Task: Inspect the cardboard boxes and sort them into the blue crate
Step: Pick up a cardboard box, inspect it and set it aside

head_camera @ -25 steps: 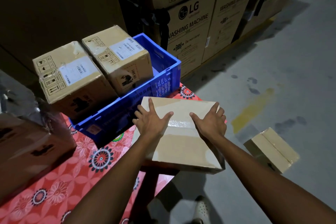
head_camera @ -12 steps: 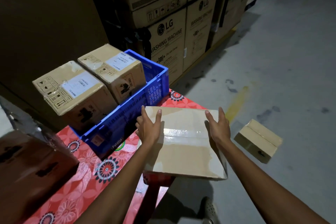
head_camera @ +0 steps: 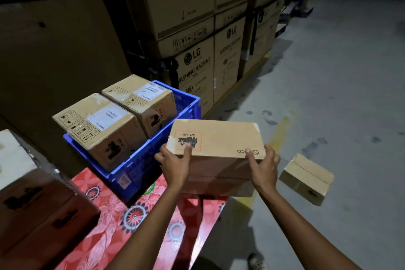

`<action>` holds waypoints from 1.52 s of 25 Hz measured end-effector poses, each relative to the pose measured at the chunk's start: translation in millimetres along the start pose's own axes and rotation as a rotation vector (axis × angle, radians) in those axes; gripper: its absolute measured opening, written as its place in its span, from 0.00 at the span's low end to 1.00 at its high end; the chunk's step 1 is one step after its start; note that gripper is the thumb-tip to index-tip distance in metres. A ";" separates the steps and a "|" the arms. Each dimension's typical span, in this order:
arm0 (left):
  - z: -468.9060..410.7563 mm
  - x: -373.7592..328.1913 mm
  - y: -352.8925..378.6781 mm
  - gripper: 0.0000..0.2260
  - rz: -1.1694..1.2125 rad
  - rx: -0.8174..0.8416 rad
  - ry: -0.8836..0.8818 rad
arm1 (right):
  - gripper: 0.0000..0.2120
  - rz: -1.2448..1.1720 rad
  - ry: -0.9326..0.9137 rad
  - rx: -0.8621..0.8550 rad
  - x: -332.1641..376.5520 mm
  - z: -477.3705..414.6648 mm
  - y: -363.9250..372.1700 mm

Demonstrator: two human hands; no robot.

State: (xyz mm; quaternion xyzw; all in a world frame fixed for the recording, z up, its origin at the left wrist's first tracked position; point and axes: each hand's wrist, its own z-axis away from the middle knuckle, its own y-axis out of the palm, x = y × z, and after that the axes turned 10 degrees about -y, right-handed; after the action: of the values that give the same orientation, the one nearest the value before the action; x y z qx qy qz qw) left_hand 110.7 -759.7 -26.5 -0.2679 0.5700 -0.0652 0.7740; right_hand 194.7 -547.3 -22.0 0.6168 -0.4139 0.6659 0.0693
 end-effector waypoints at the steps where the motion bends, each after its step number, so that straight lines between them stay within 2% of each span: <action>1: -0.9 7.4 -3.0 0.33 -0.041 0.017 -0.030 | 0.35 0.010 -0.003 0.006 -2.9 5.0 3.4; 5: -2.4 17.9 -14.7 0.33 -0.085 0.063 -0.016 | 0.34 -0.122 0.073 0.009 -5.3 13.4 10.4; 9: -2.6 12.5 -20.2 0.32 -0.045 0.072 -0.011 | 0.26 -0.170 0.098 -0.024 10.3 8.3 2.8; 11: -7.0 16.3 -19.2 0.34 0.026 0.110 -0.056 | 0.24 -0.127 0.022 -0.051 24.8 1.7 -3.1; 14: -11.6 25.4 -15.8 0.36 0.219 0.213 -0.144 | 0.27 0.053 -0.155 -0.097 50.0 -15.2 -8.8; 17: 5.2 31.3 -13.7 0.22 0.325 0.463 -0.211 | 0.29 0.280 -0.337 -0.060 78.9 -21.1 -10.5; 19: 13.4 42.7 -9.3 0.20 0.254 0.572 -0.269 | 0.29 0.356 -0.442 0.013 91.0 -15.9 -6.5; 22: 10.0 49.1 -6.9 0.34 0.015 0.455 -0.159 | 0.28 0.350 -0.591 0.124 95.6 -9.0 -2.5; 24: 16.5 22.9 -17.3 0.31 0.049 0.364 -0.043 | 0.27 0.294 -0.688 0.235 94.0 -3.4 0.0; 26: 26.1 -6.4 -30.7 0.27 0.244 0.320 0.038 | 0.26 0.189 -0.713 0.333 87.5 5.5 3.6; 29: 33.5 -36.1 -43.5 0.23 0.528 0.387 -0.004 | 0.24 -0.035 -0.564 0.415 76.2 16.5 3.0; 33: 43.0 -36.0 -37.8 0.10 0.525 0.501 -0.036 | 0.31 -0.538 -0.120 0.400 83.0 20.0 -7.0; 35: 40.0 -28.0 -30.1 0.13 0.512 0.504 -0.052 | 0.30 -0.593 0.016 0.385 72.7 12.9 -13.2; 36: 39.6 -26.1 -28.4 0.18 0.529 0.510 -0.070 | 0.29 -0.607 0.081 0.391 65.5 9.0 -15.9; 38: 37.4 -22.0 -23.0 0.25 0.418 0.502 -0.051 | 0.27 -0.627 0.182 0.433 55.5 5.6 -19.9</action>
State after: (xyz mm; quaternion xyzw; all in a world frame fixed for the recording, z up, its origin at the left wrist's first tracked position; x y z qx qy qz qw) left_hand 142.1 -757.6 11.1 0.0522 0.5594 -0.0368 0.8264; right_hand 198.3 -561.3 35.4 0.6522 -0.0474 0.7362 0.1743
